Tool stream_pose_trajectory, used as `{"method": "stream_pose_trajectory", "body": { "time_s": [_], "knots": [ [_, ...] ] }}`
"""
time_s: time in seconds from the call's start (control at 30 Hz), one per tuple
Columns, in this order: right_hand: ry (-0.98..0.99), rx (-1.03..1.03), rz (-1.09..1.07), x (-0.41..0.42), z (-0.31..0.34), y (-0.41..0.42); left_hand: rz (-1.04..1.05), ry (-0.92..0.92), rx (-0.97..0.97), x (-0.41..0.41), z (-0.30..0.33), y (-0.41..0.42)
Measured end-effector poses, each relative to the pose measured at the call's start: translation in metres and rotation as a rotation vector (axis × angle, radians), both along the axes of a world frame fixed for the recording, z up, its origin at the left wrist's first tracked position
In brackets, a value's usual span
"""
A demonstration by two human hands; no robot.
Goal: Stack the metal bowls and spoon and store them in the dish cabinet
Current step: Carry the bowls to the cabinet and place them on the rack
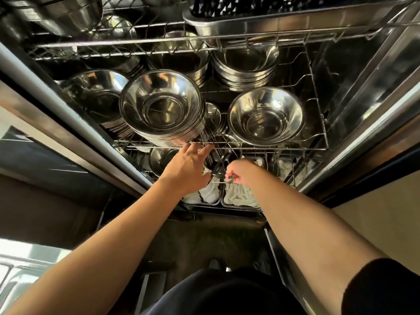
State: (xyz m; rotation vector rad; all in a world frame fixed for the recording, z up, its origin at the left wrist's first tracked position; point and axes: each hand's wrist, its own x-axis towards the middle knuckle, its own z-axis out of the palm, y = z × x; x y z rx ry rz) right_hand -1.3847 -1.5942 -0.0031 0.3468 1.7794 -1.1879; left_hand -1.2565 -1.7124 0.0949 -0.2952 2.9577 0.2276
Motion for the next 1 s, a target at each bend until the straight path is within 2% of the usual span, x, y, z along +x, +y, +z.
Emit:
{"method": "stream_pose_trajectory", "body": {
  "time_s": [0.1,0.27,0.47,0.57,0.7,1.0],
  "knots": [
    [0.058,0.073,-0.037,-0.003,-0.002,-0.009,0.001,0.017,-0.037,0.001,-0.003,0.003],
    [0.033,0.122,0.047,0.000,-0.007,-0.017,0.003,0.057,-0.096,0.004,-0.013,0.008],
    [0.019,0.012,-0.017,0.007,0.000,-0.007,0.015,0.065,-0.102,0.005,-0.016,0.009],
    [0.061,0.001,0.048,0.012,0.010,0.004,0.007,0.061,-0.109,0.005,-0.015,0.009],
    [0.220,-0.005,0.189,0.017,0.017,0.026,-0.005,0.043,-0.098,0.003,-0.007,0.008],
    [0.779,0.163,0.551,0.014,0.077,0.092,-0.039,0.097,-0.029,-0.017,0.020,0.016]
  ]
}}
